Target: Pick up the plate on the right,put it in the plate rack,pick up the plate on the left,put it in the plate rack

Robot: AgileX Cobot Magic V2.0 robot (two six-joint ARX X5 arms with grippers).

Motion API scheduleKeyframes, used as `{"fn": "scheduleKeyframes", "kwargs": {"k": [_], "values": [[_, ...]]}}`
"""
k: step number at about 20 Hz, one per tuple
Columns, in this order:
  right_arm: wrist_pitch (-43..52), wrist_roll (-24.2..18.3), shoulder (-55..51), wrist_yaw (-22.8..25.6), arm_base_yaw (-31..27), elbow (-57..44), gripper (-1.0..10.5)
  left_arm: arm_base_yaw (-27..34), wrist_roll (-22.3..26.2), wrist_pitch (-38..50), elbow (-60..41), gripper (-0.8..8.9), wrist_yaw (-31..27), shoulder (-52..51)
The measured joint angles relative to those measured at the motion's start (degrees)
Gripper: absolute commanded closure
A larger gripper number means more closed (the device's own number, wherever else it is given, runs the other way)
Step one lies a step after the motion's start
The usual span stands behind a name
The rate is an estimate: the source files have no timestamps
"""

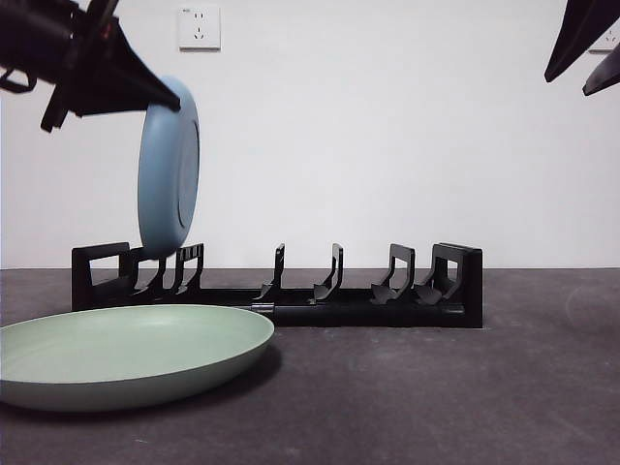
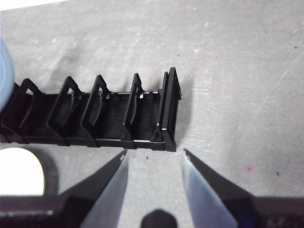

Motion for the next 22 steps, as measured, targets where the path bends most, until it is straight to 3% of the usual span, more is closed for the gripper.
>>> {"fn": "scheduleKeyframes", "kwargs": {"k": [6,10,12,13,18,22], "values": [[0.0,0.0,0.0,0.0,0.0,0.0,7.6,0.0,3.4,-1.6,0.0,8.23,1.0,4.6],[0.0,0.0,0.0,-0.2,0.0,0.0,7.6,-0.1,7.0,-4.9,0.1,7.88,-1.8,4.9],[0.0,0.7,0.0,-1.1,0.0,0.0,7.6,-0.1,8.7,-7.1,0.2,5.55,-2.1,4.8],[0.0,0.9,0.0,-3.1,0.0,0.0,7.6,-0.1,9.0,-8.7,0.2,4.8,-2.6,4.8],[0.1,1.5,2.2,-19.5,0.6,0.0,7.6,-0.1,10.0,-14.3,0.2,4.68,-2.8,2.7],[0.2,1.6,7.0,-22.7,4.4,0.0,7.6,-0.6,11.4,-17.1,0.2,4.68,-3.2,-4.8]]}}
